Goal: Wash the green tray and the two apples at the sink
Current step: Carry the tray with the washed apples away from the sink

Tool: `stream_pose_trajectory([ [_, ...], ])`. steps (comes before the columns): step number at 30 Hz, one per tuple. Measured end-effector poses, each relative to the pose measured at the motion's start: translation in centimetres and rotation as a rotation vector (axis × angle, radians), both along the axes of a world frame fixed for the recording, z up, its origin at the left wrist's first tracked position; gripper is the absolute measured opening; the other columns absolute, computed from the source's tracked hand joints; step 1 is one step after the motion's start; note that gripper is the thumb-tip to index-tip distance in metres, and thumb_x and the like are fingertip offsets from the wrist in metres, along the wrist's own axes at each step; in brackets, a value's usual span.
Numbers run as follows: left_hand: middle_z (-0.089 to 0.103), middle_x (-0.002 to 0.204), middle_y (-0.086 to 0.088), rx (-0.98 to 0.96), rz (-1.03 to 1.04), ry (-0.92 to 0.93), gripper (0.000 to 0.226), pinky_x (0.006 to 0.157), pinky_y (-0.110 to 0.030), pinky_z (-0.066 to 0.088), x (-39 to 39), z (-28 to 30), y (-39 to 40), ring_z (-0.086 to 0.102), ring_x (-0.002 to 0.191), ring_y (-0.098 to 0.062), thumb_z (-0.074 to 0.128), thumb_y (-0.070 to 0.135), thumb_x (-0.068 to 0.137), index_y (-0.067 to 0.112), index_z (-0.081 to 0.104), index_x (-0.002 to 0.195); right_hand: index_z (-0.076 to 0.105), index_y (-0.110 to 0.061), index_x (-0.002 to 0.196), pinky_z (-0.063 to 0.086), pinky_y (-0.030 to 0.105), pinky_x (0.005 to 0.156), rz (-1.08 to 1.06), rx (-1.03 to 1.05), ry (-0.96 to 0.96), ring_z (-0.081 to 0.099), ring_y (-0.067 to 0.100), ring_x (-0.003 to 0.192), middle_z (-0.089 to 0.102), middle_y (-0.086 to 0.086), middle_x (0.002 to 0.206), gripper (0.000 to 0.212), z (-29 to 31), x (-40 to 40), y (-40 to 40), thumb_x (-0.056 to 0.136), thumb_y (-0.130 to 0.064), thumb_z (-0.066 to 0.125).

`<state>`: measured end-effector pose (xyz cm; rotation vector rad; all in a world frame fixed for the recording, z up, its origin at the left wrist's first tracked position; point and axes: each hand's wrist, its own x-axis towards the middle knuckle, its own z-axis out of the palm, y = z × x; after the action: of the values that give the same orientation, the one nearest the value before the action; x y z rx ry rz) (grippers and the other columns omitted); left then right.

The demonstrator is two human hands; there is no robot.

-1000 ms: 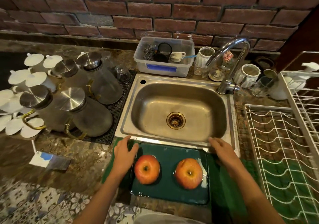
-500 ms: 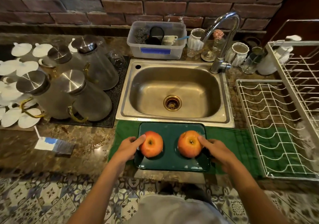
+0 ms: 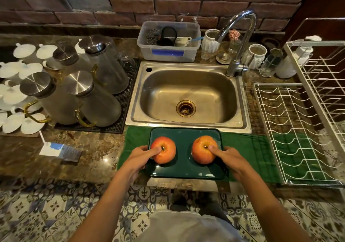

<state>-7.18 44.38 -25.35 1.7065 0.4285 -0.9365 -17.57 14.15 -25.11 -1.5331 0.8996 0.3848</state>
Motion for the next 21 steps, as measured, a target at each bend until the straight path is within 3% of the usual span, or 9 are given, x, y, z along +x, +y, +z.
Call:
stream_pose_trajectory([
  [3, 0.065, 0.12, -0.005, 0.006, 0.053, -0.014, 0.09, 0.084, -0.034, 0.047, -0.3, -0.1, -0.3, 0.058, 0.111, -0.021, 0.087, 0.049, 0.065, 0.012, 0.052, 0.139, 0.045, 0.0, 0.144, 0.049, 0.048, 0.104, -0.05, -0.003, -0.016, 0.057, 0.032, 0.122, 0.057, 0.018, 0.137, 0.107, 0.0, -0.3, 0.3, 0.064, -0.061, 0.083],
  [7, 0.067, 0.116, -0.005, 0.015, 0.095, -0.027, 0.085, 0.095, -0.039, 0.05, -0.4, -0.2, -0.6, 0.06, 0.109, -0.022, 0.088, 0.044, 0.066, 0.01, 0.055, 0.137, 0.049, -0.001, 0.142, 0.052, 0.041, 0.094, -0.101, -0.034, -0.026, 0.059, 0.028, 0.116, 0.062, 0.015, 0.13, 0.1, 0.0, -0.3, 0.6, 0.066, -0.056, 0.084],
  [10, 0.065, 0.108, 0.0, 0.039, 0.109, -0.058, 0.083, 0.078, -0.031, 0.047, -0.1, 0.2, -1.0, 0.059, 0.099, -0.014, 0.087, 0.043, 0.068, 0.01, 0.054, 0.137, 0.047, -0.002, 0.143, 0.05, 0.037, 0.087, -0.128, -0.051, -0.027, 0.058, 0.025, 0.113, 0.06, 0.013, 0.13, 0.098, 0.5, 0.0, 0.8, 0.069, -0.055, 0.083],
  [15, 0.065, 0.113, -0.004, 0.041, 0.108, -0.096, 0.08, 0.083, -0.035, 0.048, 1.8, 2.0, -1.7, 0.059, 0.102, -0.019, 0.086, 0.045, 0.068, 0.012, 0.056, 0.135, 0.049, -0.003, 0.141, 0.053, 0.041, 0.091, -0.141, -0.058, -0.035, 0.059, 0.028, 0.113, 0.062, 0.013, 0.128, 0.094, 2.0, 1.8, 0.4, 0.07, -0.055, 0.081],
  [19, 0.068, 0.112, -0.006, 0.046, 0.129, -0.174, 0.072, 0.094, -0.041, 0.052, 3.9, 4.3, -2.8, 0.062, 0.103, -0.022, 0.086, 0.046, 0.068, 0.01, 0.063, 0.126, 0.062, -0.002, 0.123, 0.054, 0.038, 0.08, -0.129, -0.086, -0.067, 0.063, 0.026, 0.103, 0.068, 0.012, 0.112, 0.079, 4.5, 4.2, -0.6, 0.07, -0.058, 0.079],
  [21, 0.067, 0.109, -0.004, 0.057, 0.129, -0.229, 0.075, 0.092, -0.038, 0.05, 5.1, 5.6, -3.6, 0.06, 0.102, -0.021, 0.085, 0.048, 0.069, 0.008, 0.062, 0.128, 0.06, 0.0, 0.129, 0.051, 0.035, 0.075, -0.126, -0.114, -0.112, 0.062, 0.026, 0.105, 0.066, 0.013, 0.118, 0.082, 6.0, 5.6, -1.4, 0.072, -0.057, 0.078],
])
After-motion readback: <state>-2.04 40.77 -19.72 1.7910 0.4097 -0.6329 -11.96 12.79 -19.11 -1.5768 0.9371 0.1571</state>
